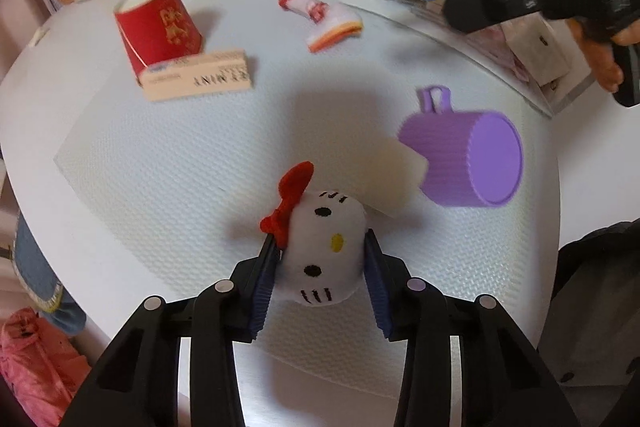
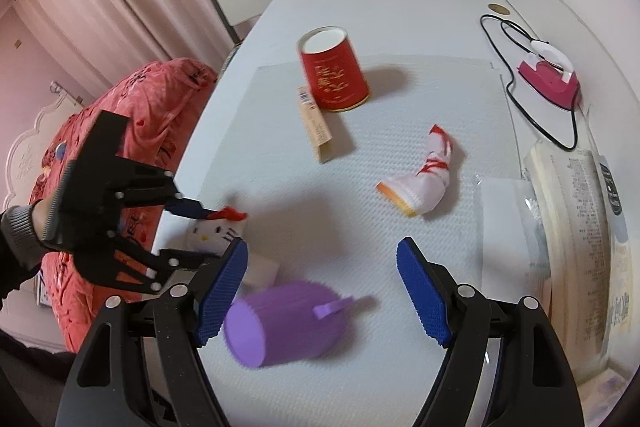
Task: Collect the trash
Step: 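Grasp the Hello Kitty plush with the left tool while the right tool grasps the red-white sock, then carry the plush and sock down to the orange bin with both tools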
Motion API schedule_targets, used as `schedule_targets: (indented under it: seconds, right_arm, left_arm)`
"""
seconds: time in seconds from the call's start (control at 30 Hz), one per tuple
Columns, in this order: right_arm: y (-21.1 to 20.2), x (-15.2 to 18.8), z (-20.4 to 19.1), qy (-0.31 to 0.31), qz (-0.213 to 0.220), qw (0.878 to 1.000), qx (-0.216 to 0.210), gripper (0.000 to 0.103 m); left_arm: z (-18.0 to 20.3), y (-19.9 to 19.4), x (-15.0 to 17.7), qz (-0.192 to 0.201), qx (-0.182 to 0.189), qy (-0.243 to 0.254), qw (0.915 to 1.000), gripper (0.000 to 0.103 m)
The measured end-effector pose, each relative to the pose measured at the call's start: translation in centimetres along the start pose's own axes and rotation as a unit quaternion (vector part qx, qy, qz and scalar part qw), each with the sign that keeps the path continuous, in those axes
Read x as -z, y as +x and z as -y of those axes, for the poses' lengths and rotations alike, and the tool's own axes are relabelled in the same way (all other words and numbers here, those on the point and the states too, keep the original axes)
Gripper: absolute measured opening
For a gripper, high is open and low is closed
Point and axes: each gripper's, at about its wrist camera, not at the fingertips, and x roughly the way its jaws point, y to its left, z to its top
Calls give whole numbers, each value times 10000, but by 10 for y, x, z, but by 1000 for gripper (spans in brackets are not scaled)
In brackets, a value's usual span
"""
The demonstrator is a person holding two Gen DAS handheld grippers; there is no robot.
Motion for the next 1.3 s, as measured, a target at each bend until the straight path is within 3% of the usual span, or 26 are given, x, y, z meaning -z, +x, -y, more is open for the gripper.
schedule_targets:
  seconds: [0.23,0.43,0.5,0.57,0.67,0.73,1.3]
  right_arm:
    - [28,-21,31,209,-5,9987,473,76]
    - [60,-36,62,533,-120,9967,604,64]
    - [70,-35,66,569,-236,9964,582,50]
    - [76,-31,67,521,-252,9966,591,47]
    - [76,-28,67,473,-170,9970,589,31]
    - [72,-28,64,457,-169,9973,555,27]
    - [-29,0,-27,-933,-108,9956,11,27]
  left_arm:
    - [-17,-6,-23,159,56,148,9997,43]
    - [-33,0,-30,275,179,12,9995,43]
    - [-34,5,-34,281,217,4,9994,43]
    - [-33,8,-33,267,243,20,9993,43]
    - [-34,9,-32,241,266,-15,9994,43]
    - [-33,4,-29,266,260,-52,9993,43]
    - [8,-66,0,479,-124,43,9988,43]
